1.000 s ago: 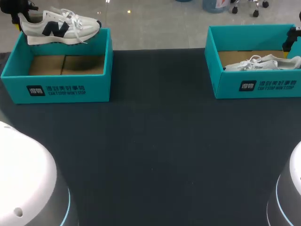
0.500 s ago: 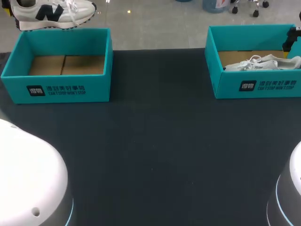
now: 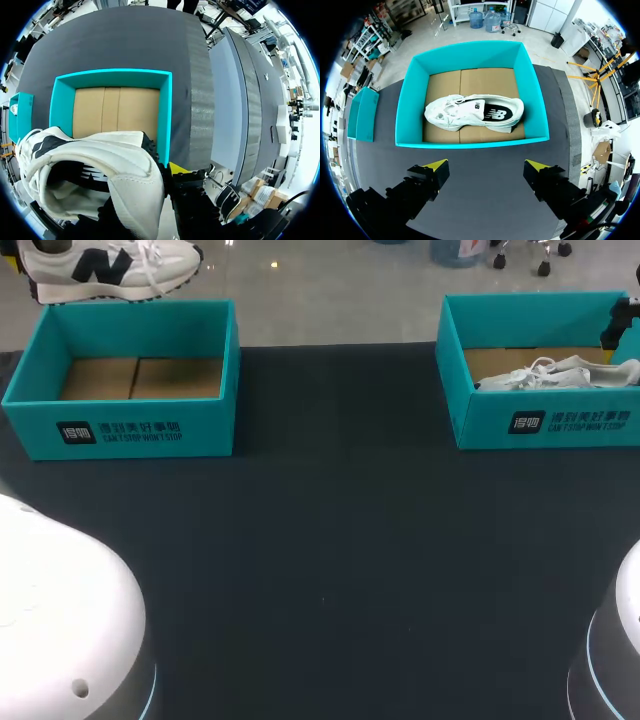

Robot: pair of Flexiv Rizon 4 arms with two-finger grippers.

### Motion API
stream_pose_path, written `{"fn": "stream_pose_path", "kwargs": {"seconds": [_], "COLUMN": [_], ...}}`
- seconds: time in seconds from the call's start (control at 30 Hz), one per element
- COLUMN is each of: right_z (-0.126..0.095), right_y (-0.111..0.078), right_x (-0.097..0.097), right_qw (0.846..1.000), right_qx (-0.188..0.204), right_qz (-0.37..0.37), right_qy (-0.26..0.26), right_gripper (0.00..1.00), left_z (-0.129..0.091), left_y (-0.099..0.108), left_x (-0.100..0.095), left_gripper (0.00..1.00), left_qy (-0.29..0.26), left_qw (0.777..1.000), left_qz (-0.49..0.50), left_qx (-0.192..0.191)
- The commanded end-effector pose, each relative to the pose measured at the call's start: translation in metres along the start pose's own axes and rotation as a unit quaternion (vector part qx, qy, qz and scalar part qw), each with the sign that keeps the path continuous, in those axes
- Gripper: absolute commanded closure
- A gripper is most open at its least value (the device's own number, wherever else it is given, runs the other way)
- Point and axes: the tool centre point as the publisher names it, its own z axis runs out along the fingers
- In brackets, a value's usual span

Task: Take the shoe out of the shoebox, open the shoe tongue, remove and reinsert the insole, then place the shoe into the shoebox

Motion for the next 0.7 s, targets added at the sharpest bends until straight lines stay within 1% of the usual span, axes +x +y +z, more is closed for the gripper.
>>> {"fn": "stream_pose_path", "kwargs": {"seconds": [0.03, 0.2, 0.4, 0.7], "right_z": [0.000, 0.000, 0.000, 0.000], "right_y": [-0.001, -0.001, -0.001, -0.001], "right_x": [0.000, 0.000, 0.000, 0.000], "right_qw": [1.000, 1.000, 1.000, 1.000], "right_qx": [-0.001, -0.001, -0.001, -0.001], "right_qz": [0.001, 0.001, 0.001, 0.001], "right_qy": [-0.001, -0.001, -0.001, -0.001], "right_gripper": [0.00, 0.00, 0.00, 0.00], "left_z": [-0.002, -0.002, -0.007, -0.031], "left_y": [-0.002, -0.026, -0.054, -0.095], "left_x": [0.000, -0.022, -0.048, -0.076], "left_gripper": [1.00, 1.00, 1.00, 1.00], "left_qy": [0.000, 0.013, 0.004, -0.005], "left_qw": [1.000, 1.000, 1.000, 0.999], "left_qz": [0.000, -0.005, 0.002, 0.024], "left_qx": [-0.002, 0.010, 0.027, 0.034]}}
